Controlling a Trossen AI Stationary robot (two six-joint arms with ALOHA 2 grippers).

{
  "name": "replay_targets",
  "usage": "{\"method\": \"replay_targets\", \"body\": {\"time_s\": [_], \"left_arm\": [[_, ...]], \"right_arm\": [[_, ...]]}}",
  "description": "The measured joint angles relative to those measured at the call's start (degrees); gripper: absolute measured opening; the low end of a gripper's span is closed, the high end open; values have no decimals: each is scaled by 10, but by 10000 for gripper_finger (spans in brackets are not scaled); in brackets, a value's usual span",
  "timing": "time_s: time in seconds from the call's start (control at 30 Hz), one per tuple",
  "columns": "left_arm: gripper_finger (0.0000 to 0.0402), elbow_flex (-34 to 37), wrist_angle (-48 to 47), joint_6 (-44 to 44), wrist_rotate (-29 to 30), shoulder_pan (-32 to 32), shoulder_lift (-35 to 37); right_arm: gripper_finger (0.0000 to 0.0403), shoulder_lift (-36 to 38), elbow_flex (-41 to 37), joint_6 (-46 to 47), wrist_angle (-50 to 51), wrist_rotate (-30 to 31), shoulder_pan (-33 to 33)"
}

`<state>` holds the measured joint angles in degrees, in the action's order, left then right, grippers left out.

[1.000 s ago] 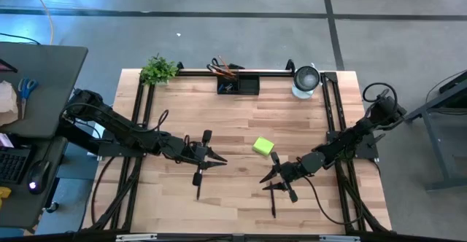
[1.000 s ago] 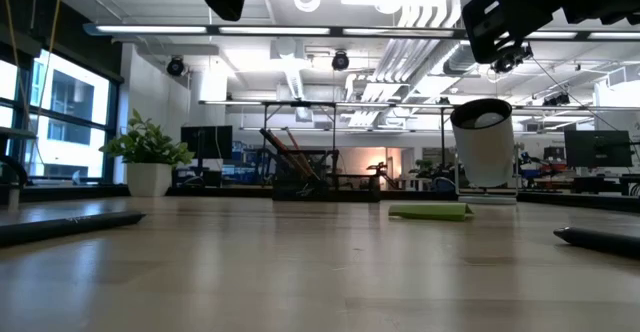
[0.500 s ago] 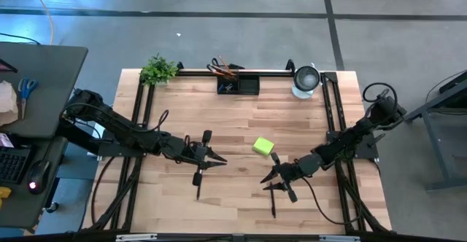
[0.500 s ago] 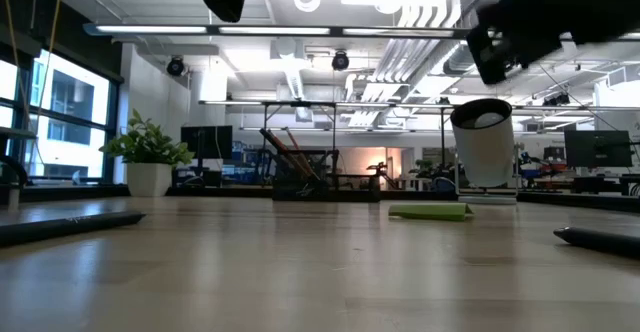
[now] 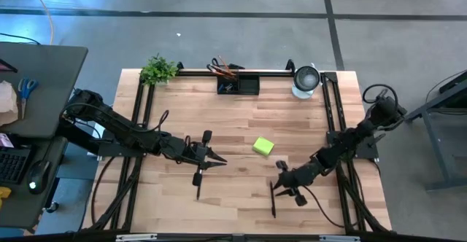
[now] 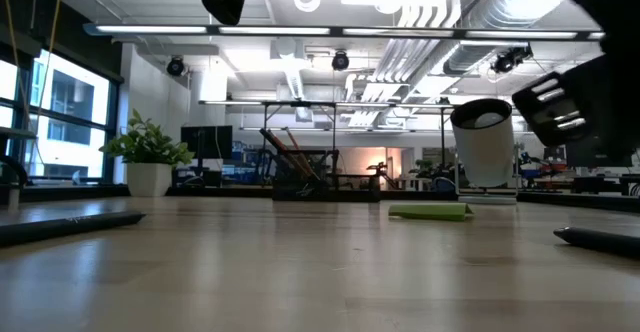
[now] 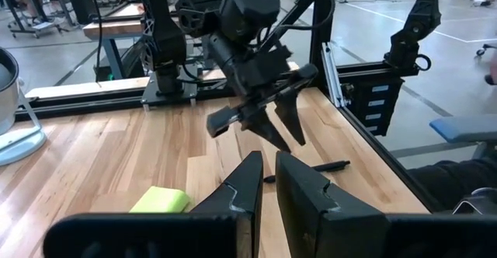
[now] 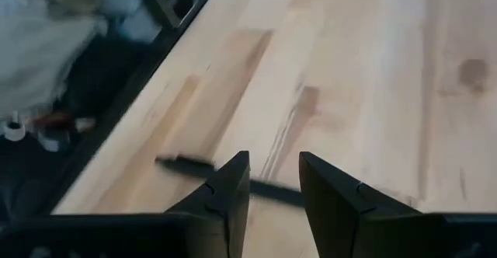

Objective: Pick and place office supplies into organizer
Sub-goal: Put the right black pen into the black desk organizer

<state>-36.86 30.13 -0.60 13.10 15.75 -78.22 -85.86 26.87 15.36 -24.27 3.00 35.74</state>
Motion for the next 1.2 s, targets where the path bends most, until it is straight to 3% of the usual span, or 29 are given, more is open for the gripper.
{"method": "replay_targets", "body": {"time_s": [0.27, 0.73, 1.2], "left_arm": [[28, 0, -1, 7, 0, 0, 0], [28, 0, -3, 4, 0, 0, 0], [28, 0, -9, 2, 0, 0, 0]], "right_arm": [[108, 0, 0, -113, 22, 16, 16], [108, 0, 0, -144, 38, 16, 15], [108, -62, 0, -202, -7, 34, 3]]}}
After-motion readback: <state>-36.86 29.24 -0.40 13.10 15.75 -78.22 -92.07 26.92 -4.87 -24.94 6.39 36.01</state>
